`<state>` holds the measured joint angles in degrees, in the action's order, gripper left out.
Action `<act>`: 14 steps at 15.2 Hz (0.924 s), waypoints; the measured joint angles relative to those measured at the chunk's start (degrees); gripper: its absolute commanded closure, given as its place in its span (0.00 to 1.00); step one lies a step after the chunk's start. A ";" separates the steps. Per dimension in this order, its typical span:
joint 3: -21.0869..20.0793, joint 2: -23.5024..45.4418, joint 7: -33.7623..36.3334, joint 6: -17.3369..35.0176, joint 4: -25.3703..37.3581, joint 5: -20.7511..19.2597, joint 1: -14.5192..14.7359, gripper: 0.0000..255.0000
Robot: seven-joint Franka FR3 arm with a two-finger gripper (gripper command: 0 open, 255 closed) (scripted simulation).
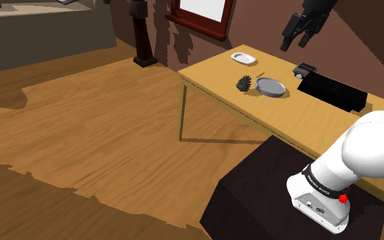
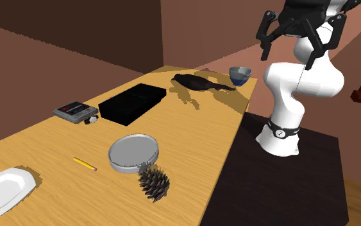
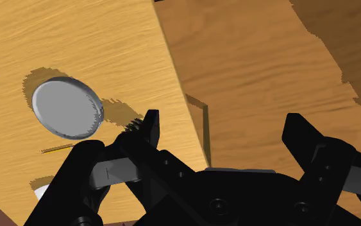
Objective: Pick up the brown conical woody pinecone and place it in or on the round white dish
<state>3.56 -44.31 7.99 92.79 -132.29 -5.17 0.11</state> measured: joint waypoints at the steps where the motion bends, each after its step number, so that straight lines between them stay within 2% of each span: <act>1: 0.00 0.00 0.00 0.00 0.00 0.00 0.00 0.00; 4: 0.53 2.58 1.53 4.32 -1.21 -0.27 -0.90 0.00; 14: 3.97 15.69 7.85 24.36 -5.11 -1.64 -5.28 0.00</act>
<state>7.53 -28.62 15.84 117.15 -137.40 -6.81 -5.17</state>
